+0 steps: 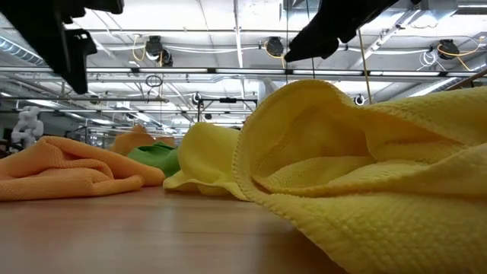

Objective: Sort microfiber towel by color & place in baskets
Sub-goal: Put the orange microfiber cloth into the transparent bin

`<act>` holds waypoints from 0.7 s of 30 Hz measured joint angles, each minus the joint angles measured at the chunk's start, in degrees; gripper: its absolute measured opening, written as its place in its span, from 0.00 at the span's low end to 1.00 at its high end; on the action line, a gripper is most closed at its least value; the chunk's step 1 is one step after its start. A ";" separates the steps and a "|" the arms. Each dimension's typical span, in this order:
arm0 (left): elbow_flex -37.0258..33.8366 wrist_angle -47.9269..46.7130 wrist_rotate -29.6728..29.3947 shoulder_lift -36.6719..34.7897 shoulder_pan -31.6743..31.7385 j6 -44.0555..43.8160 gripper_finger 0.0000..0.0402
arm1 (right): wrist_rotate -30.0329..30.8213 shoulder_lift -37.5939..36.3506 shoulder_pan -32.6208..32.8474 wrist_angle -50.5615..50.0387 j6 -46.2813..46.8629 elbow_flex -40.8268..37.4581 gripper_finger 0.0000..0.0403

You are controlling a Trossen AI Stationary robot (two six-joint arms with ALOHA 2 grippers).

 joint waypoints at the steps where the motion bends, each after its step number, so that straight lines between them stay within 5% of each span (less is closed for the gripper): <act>1: -0.40 1.57 -0.60 1.19 -0.82 -0.02 0.76 | 0.00 0.01 0.23 -0.10 0.52 0.00 0.62; 8: -1.11 9.30 -2.52 10.85 -2.73 3.31 0.98 | 0.37 0.22 2.12 -0.25 2.09 0.00 0.62; 21: -1.11 9.89 -4.65 17.68 -5.21 2.63 0.96 | 0.33 0.24 3.66 -0.59 2.04 0.00 0.62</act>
